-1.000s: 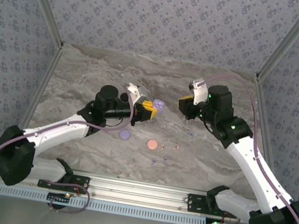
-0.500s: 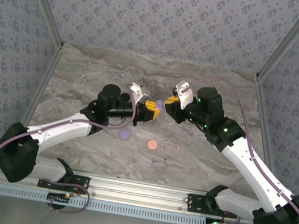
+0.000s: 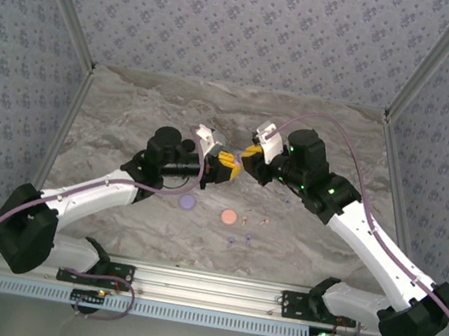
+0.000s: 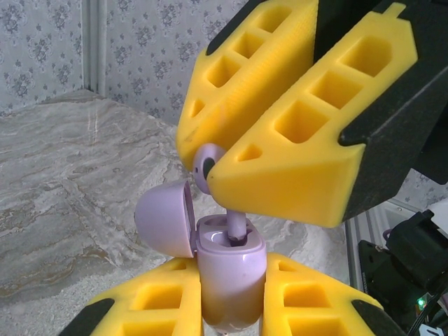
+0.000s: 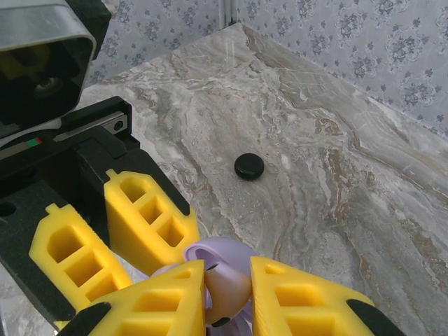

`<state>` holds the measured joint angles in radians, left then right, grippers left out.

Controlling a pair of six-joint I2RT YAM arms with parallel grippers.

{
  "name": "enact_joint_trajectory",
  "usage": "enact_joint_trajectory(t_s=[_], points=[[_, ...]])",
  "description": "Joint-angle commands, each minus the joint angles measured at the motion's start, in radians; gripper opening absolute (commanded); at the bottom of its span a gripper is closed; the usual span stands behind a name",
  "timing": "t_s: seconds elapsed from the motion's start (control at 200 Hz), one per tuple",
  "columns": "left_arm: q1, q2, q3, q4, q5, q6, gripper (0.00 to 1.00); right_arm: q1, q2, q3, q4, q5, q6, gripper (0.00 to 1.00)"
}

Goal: Insert the wireless bluetooth earbuds into the charging case

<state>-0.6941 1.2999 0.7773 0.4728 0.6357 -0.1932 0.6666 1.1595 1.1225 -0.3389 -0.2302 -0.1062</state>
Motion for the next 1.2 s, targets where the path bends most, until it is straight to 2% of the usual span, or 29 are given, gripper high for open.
enact_joint_trajectory(t_s=[0.0, 0.275, 0.535, 0.695, 0.795, 1.029, 1.194], points=[[-0.007, -0.002, 0.043, 0.036, 0.011, 0.000, 0.00, 0.006, 0.003, 0.026, -0.004, -0.024, -0.023, 0.23], [-0.006, -0.006, 0.043, 0.035, 0.005, 0.003, 0.00, 0.003, 0.017, 0.037, -0.043, -0.086, -0.021, 0.27], [-0.007, -0.007, 0.039, 0.039, 0.006, 0.003, 0.00, -0.052, 0.026, 0.126, -0.070, -0.158, 0.065, 0.35], [-0.007, -0.014, 0.031, 0.045, -0.004, 0.002, 0.00, -0.113, -0.001, 0.156, -0.077, -0.164, 0.148, 0.48], [-0.007, -0.023, 0.017, 0.063, -0.026, 0.000, 0.00, -0.169, -0.017, 0.154, -0.110, -0.124, 0.218, 0.52], [-0.006, -0.056, -0.010, 0.074, -0.081, 0.011, 0.00, -0.356, 0.049, 0.121, -0.423, 0.022, 0.352, 0.50], [-0.007, -0.073, -0.017, 0.047, -0.093, 0.028, 0.00, -0.392, 0.116, 0.016, -0.495, 0.105, 0.397, 0.48]])
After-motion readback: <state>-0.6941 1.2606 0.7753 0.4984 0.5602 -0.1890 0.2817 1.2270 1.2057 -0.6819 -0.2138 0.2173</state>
